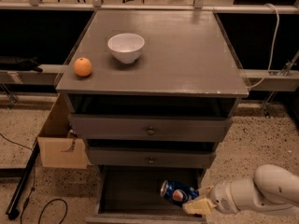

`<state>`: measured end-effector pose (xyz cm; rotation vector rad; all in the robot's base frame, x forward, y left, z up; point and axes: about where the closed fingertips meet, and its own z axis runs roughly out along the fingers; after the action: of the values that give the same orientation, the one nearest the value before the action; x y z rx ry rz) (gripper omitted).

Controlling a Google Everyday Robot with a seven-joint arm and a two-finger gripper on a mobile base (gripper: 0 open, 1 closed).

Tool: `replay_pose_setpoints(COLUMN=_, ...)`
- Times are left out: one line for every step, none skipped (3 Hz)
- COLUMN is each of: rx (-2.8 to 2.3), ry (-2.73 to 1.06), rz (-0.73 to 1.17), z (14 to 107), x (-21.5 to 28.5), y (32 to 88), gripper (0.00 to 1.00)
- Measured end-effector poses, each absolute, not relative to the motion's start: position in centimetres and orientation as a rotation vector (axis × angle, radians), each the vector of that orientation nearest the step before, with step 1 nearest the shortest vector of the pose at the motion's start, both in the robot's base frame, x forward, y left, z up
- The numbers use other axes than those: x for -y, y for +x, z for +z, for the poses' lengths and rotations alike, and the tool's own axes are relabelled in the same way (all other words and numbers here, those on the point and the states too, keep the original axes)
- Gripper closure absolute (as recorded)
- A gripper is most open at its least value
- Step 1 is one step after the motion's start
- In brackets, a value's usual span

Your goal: Place pepsi can into bottom drawer

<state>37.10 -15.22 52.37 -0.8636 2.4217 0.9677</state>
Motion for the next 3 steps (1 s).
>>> replay_pose_setpoints(rx=-2.471, ry=-0.841, rz=0.972, z=47.3, x=15.3, y=37.9, gripper=1.0)
replay_pose_setpoints(rx=-2.512, ry=-0.822, rz=0.976, z=43.6, x=15.6, y=38.3, gripper=1.0)
replay_pose_setpoints(rx=-2.512, ry=-0.822, rz=0.976, z=43.6, x=15.6, y=38.4, gripper=1.0)
